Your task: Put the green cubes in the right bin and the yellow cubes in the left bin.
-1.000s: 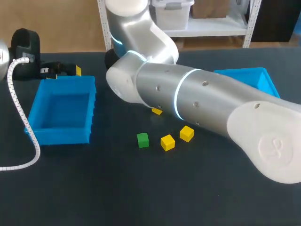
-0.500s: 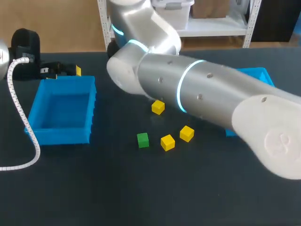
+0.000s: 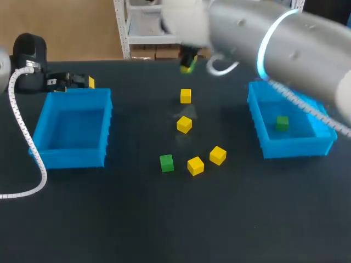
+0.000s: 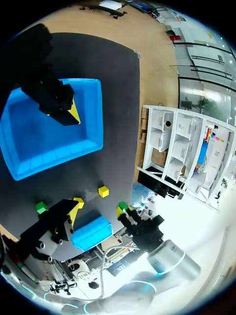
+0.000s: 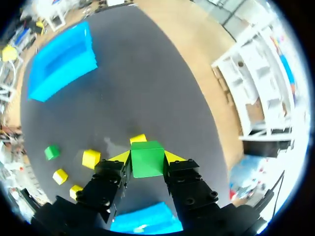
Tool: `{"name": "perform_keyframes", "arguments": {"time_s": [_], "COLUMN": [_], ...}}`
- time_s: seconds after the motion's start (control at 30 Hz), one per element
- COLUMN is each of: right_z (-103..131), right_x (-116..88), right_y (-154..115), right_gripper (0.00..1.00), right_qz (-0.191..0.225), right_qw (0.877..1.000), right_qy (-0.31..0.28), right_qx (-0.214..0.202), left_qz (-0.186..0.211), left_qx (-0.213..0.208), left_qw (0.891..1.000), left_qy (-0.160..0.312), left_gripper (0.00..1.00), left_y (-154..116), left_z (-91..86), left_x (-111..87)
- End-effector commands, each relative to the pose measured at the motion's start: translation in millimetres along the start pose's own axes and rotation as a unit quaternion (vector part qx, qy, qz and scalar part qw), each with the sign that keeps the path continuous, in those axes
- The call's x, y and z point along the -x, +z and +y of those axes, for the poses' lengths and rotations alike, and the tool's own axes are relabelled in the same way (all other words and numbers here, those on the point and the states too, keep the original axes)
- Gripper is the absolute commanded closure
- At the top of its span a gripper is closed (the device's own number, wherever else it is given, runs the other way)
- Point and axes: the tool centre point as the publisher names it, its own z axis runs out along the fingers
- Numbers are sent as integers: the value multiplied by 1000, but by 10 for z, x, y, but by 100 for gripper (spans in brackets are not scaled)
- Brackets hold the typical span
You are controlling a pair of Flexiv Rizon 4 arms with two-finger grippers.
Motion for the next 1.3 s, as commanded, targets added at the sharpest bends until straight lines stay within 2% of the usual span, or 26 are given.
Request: {"name": "perform_keyframes", "arguments": {"time_s": [0.03, 0.23, 0.4, 0.8, 1.03, 1.3], "right_z": [-90, -198, -207, -86, 8, 122], "right_x": [-567, -1182, -1655, -2590, -2903, -2877], "right_y": [-257, -404, -420, -365, -307, -221], "right_gripper": [100, 100, 100, 100, 100, 100], "right_qz": [-36, -45, -42, -28, -23, -25], "right_qw": [998, 991, 982, 956, 946, 947], "right_qy": [44, 126, 183, 291, 322, 320], "right_qx": [14, -9, -16, -19, -20, -11], "left_qz": [-2, -2, -2, -2, -2, -2], "left_qx": [-4, -4, -4, -4, -4, -4], "left_qw": [1000, 1000, 1000, 1000, 1000, 1000], "left_qy": [1, 1, 1, 1, 1, 1], "left_gripper": [0, 0, 0, 0, 0, 0], "left_y": [1, 1, 1, 1, 1, 1], "left_z": [19, 19, 19, 19, 19, 19], "left_x": [-9, -9, -9, -9, -9, -9]}}
